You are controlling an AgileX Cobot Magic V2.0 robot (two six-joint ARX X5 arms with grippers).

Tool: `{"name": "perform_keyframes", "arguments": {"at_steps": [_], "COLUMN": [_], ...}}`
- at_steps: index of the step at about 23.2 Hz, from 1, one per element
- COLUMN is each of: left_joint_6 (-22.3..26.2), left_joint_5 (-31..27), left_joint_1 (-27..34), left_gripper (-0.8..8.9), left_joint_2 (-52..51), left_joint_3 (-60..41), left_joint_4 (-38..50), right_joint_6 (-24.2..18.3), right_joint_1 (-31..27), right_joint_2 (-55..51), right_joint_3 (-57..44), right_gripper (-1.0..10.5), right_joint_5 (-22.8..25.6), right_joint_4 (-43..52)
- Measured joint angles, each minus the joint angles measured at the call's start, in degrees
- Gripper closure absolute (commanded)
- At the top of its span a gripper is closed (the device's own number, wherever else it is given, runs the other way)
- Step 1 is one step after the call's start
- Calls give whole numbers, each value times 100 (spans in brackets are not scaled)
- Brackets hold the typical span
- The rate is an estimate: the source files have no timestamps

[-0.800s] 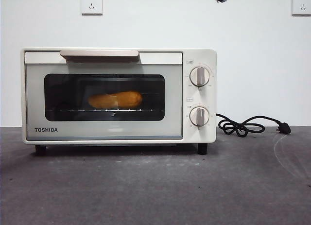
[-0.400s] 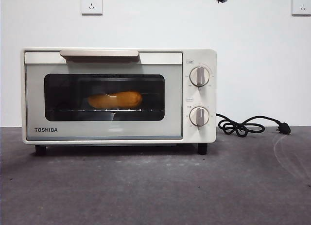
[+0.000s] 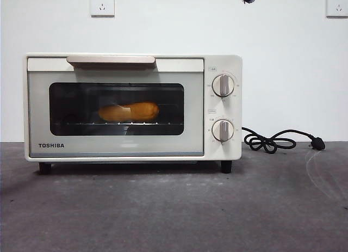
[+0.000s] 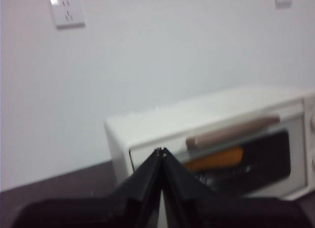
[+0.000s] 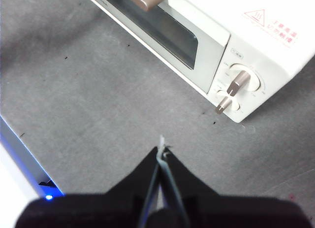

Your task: Take the corn from the table,put the corn in the oven

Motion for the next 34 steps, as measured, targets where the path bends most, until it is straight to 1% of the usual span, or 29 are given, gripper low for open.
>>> {"name": "perform_keyframes", "arguments": {"at_steps": [4,8,13,15,19,34], "left_joint_6": [168,173,160,127,24,9], "left_joint_5": [-133,-151,-168,-284,-577,-601], "left_joint_1": [0,0,-2,-2,-2,-4], "left_gripper": [817,817,817,817,817,817], "left_joint_2": [-4,-4,-9,-9,-13,31], "left_joint_3": [-260,-577,-579,-579,-579,-579], "left_joint_4": [-319,-608,-1285,-1521,-1528,-1438], "right_joint_6": [0,0,0,0,0,0], "right_joint_1": [0,0,0,0,0,0], "right_joint_2": [0,0,0,0,0,0], "right_joint_3": [0,0,0,0,0,0], "right_gripper": [946,946,946,946,946,946], "right_joint_5": [20,42,59,59,59,59], "right_joint_4": [0,0,0,0,0,0]}}
